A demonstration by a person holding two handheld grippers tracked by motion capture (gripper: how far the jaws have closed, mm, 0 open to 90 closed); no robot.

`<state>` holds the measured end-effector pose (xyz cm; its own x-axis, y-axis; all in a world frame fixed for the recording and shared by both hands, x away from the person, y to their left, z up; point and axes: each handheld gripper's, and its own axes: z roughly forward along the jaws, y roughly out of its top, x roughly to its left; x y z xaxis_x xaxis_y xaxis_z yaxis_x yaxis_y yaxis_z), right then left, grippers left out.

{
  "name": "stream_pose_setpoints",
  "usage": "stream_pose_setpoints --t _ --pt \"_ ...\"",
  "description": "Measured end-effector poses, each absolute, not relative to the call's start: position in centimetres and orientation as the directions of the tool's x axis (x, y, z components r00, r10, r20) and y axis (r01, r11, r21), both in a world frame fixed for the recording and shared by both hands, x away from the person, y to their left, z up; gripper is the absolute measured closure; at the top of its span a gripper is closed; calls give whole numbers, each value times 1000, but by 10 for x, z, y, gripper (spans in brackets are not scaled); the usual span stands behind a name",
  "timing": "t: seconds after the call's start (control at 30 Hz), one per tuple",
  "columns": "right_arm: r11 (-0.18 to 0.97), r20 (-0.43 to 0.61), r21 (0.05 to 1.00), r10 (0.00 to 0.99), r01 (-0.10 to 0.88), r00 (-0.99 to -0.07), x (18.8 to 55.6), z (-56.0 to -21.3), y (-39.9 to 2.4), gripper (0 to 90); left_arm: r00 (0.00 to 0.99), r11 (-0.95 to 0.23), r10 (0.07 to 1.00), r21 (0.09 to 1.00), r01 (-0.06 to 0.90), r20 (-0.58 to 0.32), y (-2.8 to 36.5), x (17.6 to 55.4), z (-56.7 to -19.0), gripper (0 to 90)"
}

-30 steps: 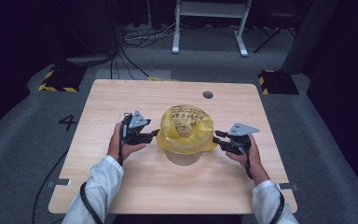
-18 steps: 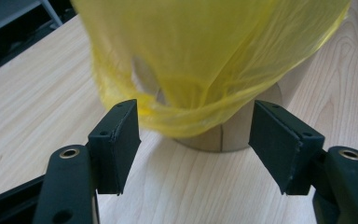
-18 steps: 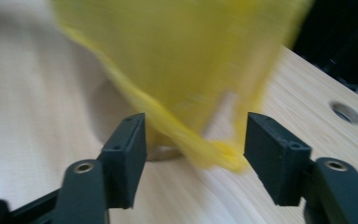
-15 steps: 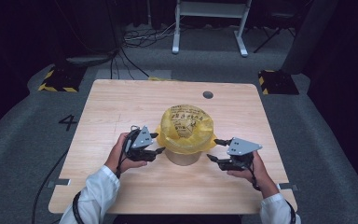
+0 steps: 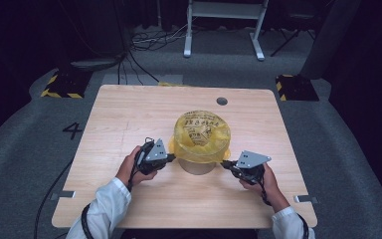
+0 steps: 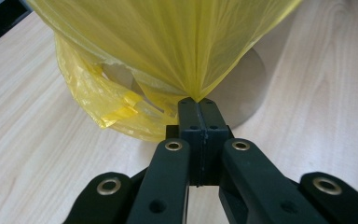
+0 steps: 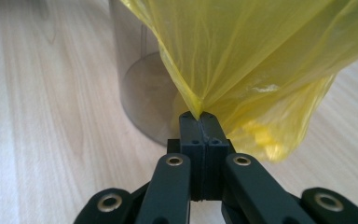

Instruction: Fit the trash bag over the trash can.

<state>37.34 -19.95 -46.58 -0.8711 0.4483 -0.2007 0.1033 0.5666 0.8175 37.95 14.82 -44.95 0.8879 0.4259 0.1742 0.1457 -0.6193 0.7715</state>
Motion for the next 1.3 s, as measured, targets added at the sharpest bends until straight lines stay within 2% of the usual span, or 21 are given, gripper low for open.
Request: stream_pose_setpoints --t 0.2,0.23,0.27,0.3,0.43,0.5,0.6,0.73,0.9,1.03,1.1,1.3 --pt "548 -162 828 436 118 -885 370 -469 -206 900 879 -592 441 795 133 182 158 356 -446 891" --pt "545 -156 830 435 121 -887 370 -468 -207 900 876 -584 450 799 142 173 161 353 -444 829" --pt "543 -152 831 432 122 -889 369 -467 -208 858 866 -577 469 803 151 174 162 349 -444 689" --pt "536 -149 835 440 126 -886 369 -466 -209 761 854 -570 491 805 165 173 164 345 -444 564" --pt "496 -126 855 483 153 -867 367 -457 -219 520 834 -552 534 804 222 136 176 331 -446 286" --pt "464 -103 871 493 161 -864 365 -450 -225 470 832 -537 544 807 244 111 186 325 -449 214" --pt "432 -74 886 492 169 -867 364 -438 -233 390 820 -538 566 793 285 90 197 315 -456 163" --pt "414 -56 894 484 172 -873 367 -420 -238 297 802 -555 592 763 332 82 212 308 -467 161" --pt "393 -42 905 470 166 -882 373 -389 -239 245 781 -564 620 730 386 66 226 305 -480 162" --pt "401 -86 909 452 117 -888 378 -358 -234 248 777 -578 628 700 420 52 232 307 -491 164" --pt "419 -77 899 440 128 -895 383 -346 -226 248 776 -578 628 697 424 49 233 307 -494 168" --pt "519 -156 845 469 128 -869 398 -336 -190 252 776 -560 631 697 448 8 236 309 -500 168"
